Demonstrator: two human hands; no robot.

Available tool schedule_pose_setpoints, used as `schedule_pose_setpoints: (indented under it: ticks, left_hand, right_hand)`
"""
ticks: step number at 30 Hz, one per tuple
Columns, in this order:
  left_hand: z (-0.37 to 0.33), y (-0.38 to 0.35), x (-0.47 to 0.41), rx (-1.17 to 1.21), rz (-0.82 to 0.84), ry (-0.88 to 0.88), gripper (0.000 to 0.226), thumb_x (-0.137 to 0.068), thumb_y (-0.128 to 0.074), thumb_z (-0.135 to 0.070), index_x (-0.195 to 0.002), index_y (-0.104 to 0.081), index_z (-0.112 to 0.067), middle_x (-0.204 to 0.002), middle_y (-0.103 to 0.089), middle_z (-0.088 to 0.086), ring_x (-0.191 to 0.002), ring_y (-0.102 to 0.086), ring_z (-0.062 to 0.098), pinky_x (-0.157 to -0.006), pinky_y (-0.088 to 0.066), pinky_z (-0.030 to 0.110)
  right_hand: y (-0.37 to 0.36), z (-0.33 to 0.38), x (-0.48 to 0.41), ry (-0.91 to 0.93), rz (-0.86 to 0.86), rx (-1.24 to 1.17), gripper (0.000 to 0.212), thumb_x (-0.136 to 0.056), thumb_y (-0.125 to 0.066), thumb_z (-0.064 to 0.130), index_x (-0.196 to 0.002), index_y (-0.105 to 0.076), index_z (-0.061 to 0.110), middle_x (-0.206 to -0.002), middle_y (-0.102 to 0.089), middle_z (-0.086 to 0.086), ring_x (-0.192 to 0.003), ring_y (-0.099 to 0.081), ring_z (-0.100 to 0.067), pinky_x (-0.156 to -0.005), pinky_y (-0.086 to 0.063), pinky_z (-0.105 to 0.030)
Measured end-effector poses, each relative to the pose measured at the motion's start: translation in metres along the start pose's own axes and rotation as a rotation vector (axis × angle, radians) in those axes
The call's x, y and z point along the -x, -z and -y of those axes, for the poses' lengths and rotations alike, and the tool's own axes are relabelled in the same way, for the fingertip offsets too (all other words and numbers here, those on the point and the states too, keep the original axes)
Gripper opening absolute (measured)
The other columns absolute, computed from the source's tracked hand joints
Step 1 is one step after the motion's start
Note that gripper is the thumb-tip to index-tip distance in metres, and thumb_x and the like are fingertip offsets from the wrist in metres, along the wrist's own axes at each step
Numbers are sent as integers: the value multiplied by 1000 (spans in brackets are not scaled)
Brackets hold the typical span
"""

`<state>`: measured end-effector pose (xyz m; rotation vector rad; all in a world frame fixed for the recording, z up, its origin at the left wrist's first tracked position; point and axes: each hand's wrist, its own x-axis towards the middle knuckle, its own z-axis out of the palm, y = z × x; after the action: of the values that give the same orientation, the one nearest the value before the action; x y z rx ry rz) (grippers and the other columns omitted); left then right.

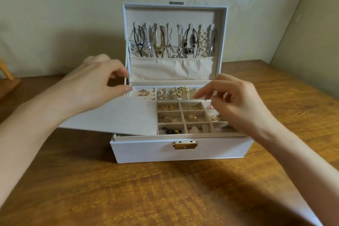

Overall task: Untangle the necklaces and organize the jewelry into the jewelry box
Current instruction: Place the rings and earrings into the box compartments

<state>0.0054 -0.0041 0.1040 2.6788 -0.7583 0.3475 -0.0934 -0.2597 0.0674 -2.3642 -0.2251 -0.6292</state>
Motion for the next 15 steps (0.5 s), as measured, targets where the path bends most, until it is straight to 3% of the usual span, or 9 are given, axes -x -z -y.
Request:
schedule_pose_setpoints:
  ticks: [2, 4, 7, 9, 11, 13, 15]
  left_hand:
    - [19, 5, 6, -177, -34, 196, 46, -81, -59, -48, -120, -52, -25, -117, -45, 3, -118, -39, 25, -95, -40, 44]
    - [36, 9, 9, -328, 59, 378, 64, -79, -53, -60, -128, -44, -20, -125, -46, 8, -117, -43, 30, -91, -44, 44]
    - [42, 12, 10, -286, 193, 474, 65, -77, -48, -67, -117, -53, -16, -103, -58, 4, -92, -53, 23, -70, -45, 34]
    - [40, 14, 7, -62, 124, 414, 41, -80, -59, -54, -99, -61, -18, -98, -61, 3, -87, -53, 21, -65, -41, 32]
    - [36, 20, 5, 275, -11, 383, 25, -81, -66, -41, -91, -63, -19, -94, -63, 3, -85, -56, 20, -66, -41, 31]
    - [29, 26, 7, 582, -95, 377, 20, -83, -64, -41, -92, -64, -22, -91, -65, 0, -81, -58, 15, -70, -44, 29]
    - [20, 28, 8, 860, -107, 374, 26, -86, -54, -46, -89, -65, -22, -80, -69, -2, -69, -62, 9, -64, -49, 23]
  right_hand:
    - [8, -6, -2, -49, -41, -31, 36, -78, -51, -4, -83, -75, 23, -81, -61, 9, -69, -52, -8, -58, -40, -15]
    - [11, -16, -4, -118, -88, -46, 32, -79, -53, -1, -81, -75, 23, -82, -63, 5, -71, -54, -11, -63, -43, -21]
    - [13, -28, -6, -217, -121, -118, 33, -83, -53, -1, -80, -75, 24, -80, -68, 2, -73, -57, -25, -63, -45, -28]
    - [14, -28, -5, -220, -84, -170, 35, -86, -53, -2, -81, -75, 25, -75, -70, 4, -74, -59, -31, -64, -48, -35]
    - [15, -22, -4, -185, 2, -223, 33, -87, -54, -3, -84, -75, 22, -79, -73, 4, -85, -65, -25, -80, -52, -40]
    - [15, -15, -3, -133, 113, -328, 32, -88, -52, -8, -91, -73, 16, -89, -75, 3, -96, -67, -13, -90, -52, -34]
    - [16, -10, -2, -90, 219, -434, 36, -89, -46, -13, -103, -69, 12, -97, -74, 0, -103, -65, -11, -90, -51, -28]
